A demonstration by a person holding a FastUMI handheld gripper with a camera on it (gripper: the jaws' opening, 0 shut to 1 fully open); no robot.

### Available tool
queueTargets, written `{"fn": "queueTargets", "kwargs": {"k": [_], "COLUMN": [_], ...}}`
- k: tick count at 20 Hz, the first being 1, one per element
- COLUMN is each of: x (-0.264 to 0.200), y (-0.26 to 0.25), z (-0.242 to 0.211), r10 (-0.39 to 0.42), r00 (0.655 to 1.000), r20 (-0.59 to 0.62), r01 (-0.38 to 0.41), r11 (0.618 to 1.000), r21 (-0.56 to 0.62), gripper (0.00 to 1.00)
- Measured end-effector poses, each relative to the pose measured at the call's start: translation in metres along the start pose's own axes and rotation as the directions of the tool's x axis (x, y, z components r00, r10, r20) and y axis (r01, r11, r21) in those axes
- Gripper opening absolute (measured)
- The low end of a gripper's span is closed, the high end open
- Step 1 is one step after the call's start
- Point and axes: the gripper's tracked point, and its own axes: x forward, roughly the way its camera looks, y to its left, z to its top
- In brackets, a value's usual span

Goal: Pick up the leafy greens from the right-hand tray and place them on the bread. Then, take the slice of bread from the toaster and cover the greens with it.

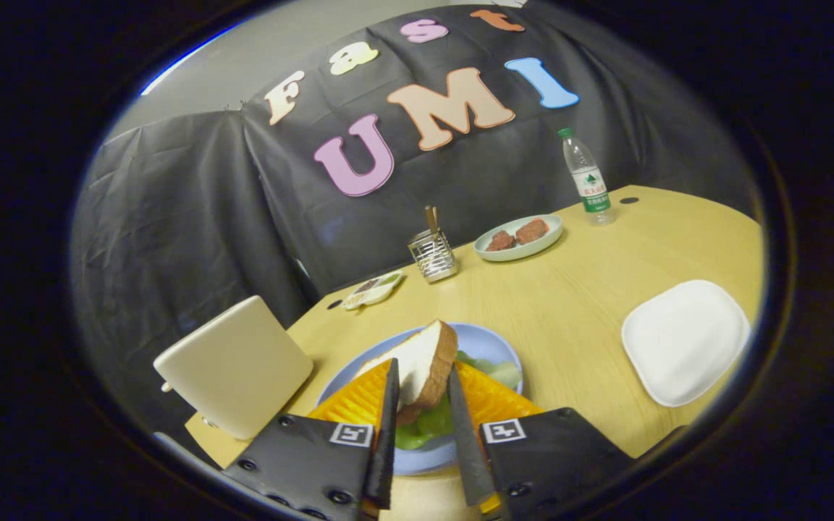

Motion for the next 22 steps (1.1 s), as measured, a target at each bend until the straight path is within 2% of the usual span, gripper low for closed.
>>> {"fn": "queueTargets", "kwargs": {"k": [7,14,22], "x": [-0.010,-0.035,-0.094], "y": [-0.010,-0.020,-0.032], "z": [0.013,0.059,0.170], "r10": [-0.016,-0.005,0.017], "r00": [0.999,0.989,0.941], "r20": [0.051,0.147,0.338], "r01": [0.024,0.044,0.107], "r11": [0.984,0.964,0.933], "r21": [-0.174,-0.261,-0.344], "gripper": [1.00,1.00,1.00]}}
